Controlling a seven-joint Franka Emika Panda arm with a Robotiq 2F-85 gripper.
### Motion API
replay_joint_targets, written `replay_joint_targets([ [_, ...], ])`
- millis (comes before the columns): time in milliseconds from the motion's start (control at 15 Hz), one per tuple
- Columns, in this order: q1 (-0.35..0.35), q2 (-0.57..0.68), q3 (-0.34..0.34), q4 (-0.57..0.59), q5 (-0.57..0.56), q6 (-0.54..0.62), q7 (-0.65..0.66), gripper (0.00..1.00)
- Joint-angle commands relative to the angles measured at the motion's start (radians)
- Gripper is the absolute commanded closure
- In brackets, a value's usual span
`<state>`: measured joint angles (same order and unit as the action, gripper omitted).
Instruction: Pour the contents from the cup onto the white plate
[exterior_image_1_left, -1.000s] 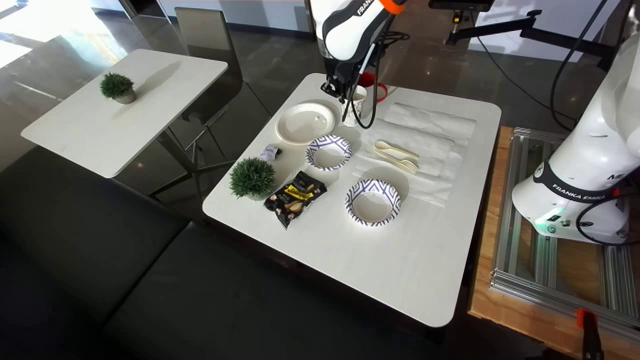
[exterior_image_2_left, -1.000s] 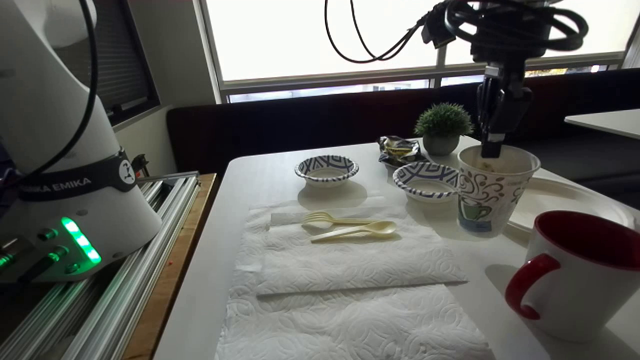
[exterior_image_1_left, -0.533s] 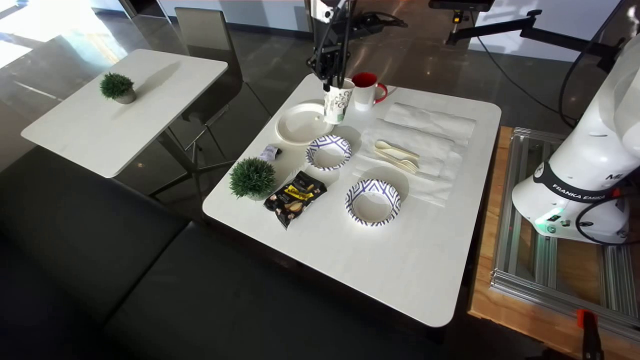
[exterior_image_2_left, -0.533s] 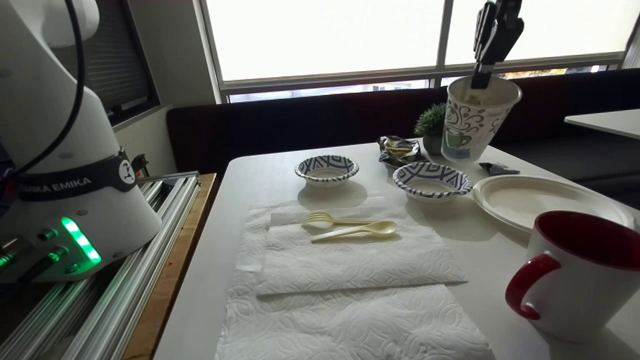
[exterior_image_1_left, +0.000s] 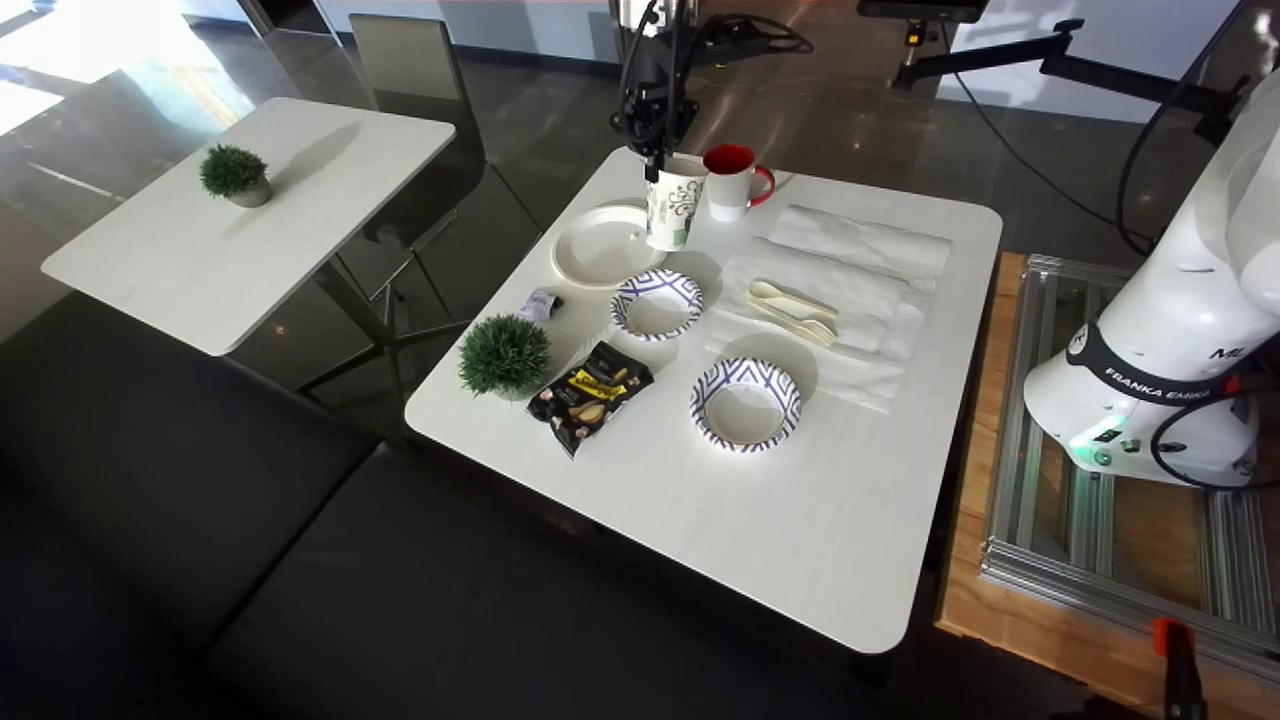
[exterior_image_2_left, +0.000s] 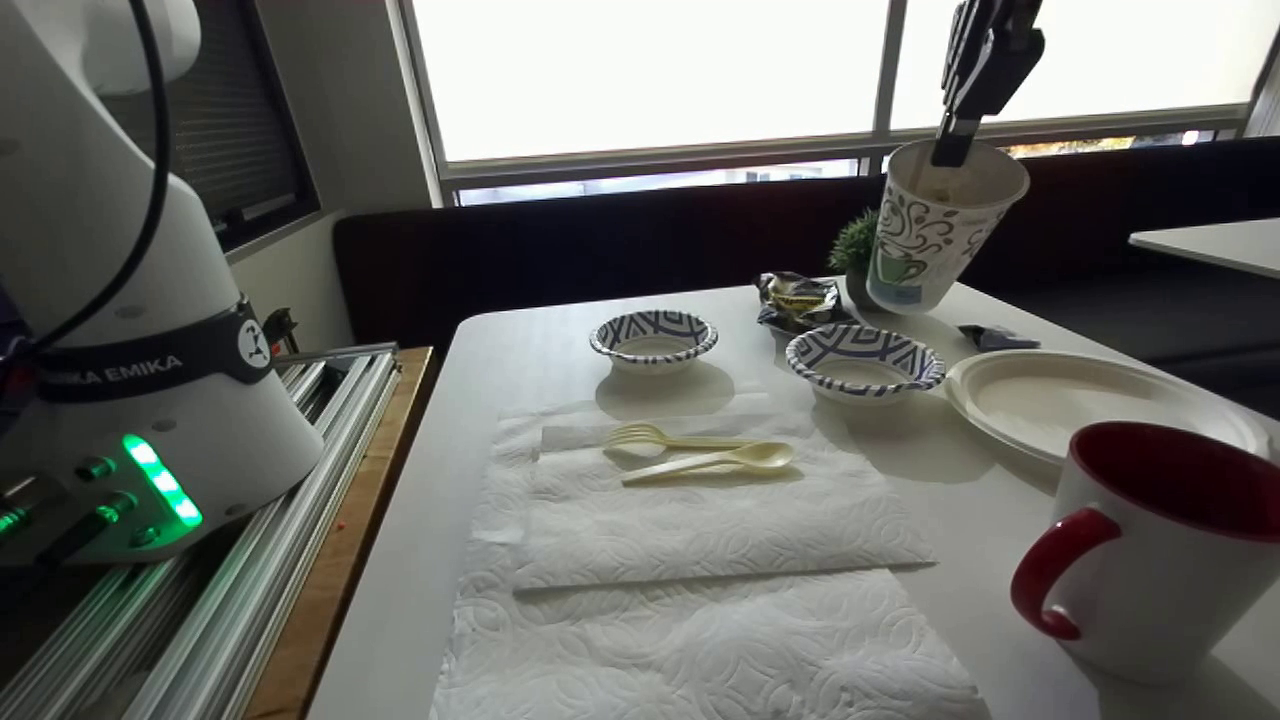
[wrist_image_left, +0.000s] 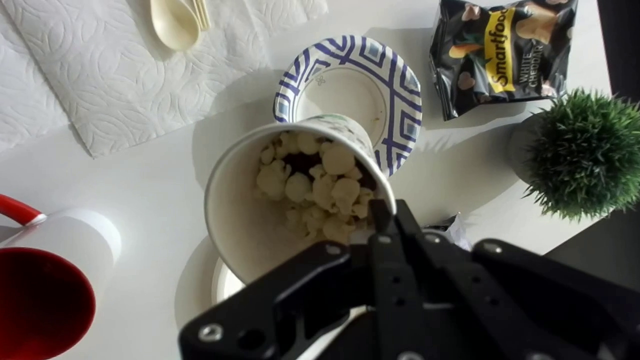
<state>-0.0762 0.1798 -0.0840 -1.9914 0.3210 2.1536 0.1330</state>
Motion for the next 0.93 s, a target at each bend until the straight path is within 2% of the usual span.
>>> replay_joint_targets([
  [0,-0.033,0.099,0.023,0.077,0.129,0.022,-0.091,0.99],
  [467,-0.154,0.304,0.086,0.322,0.499,-0.078,-0.306,0.99],
  [867,-0.222,0.485,0.100,0.528,0.679,-0.275,-0.344,0.99],
])
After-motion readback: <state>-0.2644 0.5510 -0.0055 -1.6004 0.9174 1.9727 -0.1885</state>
